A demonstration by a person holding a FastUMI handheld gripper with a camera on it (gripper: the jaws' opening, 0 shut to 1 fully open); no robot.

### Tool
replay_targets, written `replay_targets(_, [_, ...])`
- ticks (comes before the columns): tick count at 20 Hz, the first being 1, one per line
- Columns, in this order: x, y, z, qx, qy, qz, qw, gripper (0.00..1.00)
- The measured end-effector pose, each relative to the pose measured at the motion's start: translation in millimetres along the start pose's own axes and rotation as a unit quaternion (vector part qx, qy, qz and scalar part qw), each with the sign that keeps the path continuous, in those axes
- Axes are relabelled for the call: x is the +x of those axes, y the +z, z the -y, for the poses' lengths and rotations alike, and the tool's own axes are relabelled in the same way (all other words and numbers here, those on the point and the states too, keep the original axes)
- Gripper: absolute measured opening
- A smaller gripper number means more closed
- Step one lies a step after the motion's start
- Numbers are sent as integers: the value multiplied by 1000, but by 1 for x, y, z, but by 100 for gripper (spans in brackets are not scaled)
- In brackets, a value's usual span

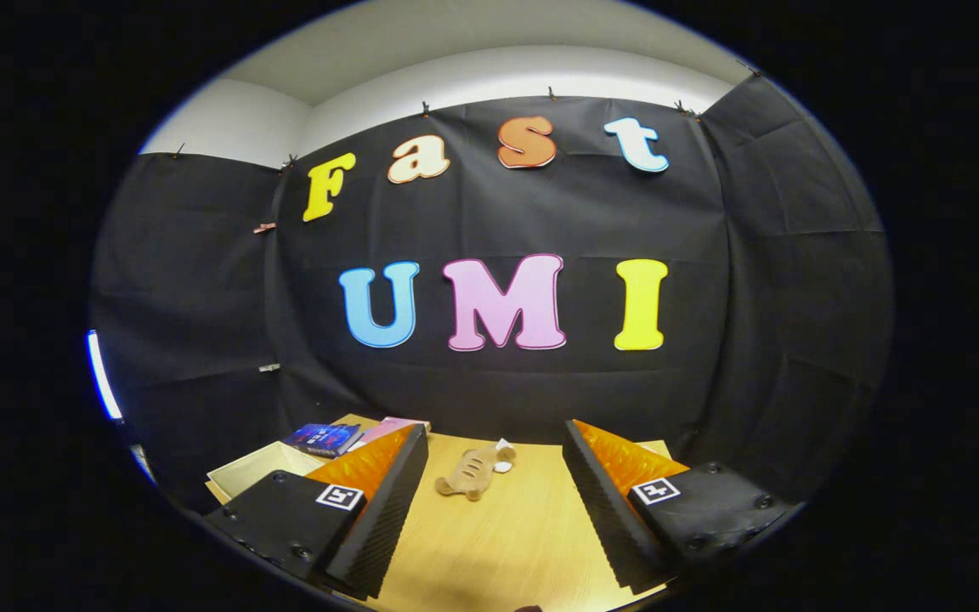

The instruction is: Open the storage box then place both shoes into the box .Put the left shoe in first, then the right shoe, with the right side of both shoes facing outward in a uniform manner.

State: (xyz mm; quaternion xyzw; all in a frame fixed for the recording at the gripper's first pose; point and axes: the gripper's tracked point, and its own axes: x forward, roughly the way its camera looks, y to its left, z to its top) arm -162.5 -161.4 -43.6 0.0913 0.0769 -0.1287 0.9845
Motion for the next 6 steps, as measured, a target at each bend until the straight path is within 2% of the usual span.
replay_targets(6, [9, -13, -8, -24, 61, -12, 998, 98])
